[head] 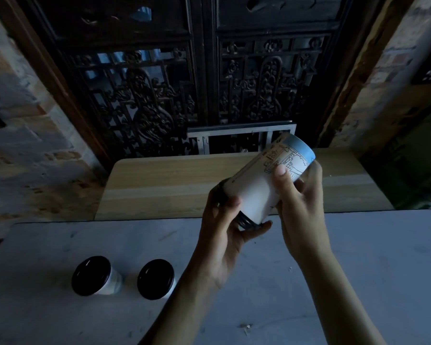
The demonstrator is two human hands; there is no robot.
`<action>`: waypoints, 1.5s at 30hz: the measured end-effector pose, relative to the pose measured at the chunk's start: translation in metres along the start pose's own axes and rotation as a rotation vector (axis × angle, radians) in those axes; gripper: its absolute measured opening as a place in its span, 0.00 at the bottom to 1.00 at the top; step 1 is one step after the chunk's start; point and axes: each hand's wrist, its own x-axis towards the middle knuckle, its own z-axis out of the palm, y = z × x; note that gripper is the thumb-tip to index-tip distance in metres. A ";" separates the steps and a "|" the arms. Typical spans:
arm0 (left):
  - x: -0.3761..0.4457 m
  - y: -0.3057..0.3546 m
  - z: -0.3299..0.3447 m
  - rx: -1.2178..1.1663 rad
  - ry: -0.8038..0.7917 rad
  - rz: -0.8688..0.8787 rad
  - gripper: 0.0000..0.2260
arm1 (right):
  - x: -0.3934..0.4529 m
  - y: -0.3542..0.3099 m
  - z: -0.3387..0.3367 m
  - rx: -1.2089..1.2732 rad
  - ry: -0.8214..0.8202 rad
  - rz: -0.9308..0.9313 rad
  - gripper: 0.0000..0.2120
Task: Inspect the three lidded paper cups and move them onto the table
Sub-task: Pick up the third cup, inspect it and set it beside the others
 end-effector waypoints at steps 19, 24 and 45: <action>0.000 -0.002 -0.013 0.271 0.193 0.050 0.41 | -0.015 0.038 -0.014 -0.813 -0.217 -0.381 0.24; -0.003 -0.003 -0.021 0.137 0.173 0.004 0.34 | -0.021 0.042 -0.020 -0.667 -0.180 -0.231 0.29; -0.038 -0.060 -0.098 0.201 0.518 -0.134 0.08 | -0.079 0.145 -0.030 -0.122 -0.182 0.473 0.18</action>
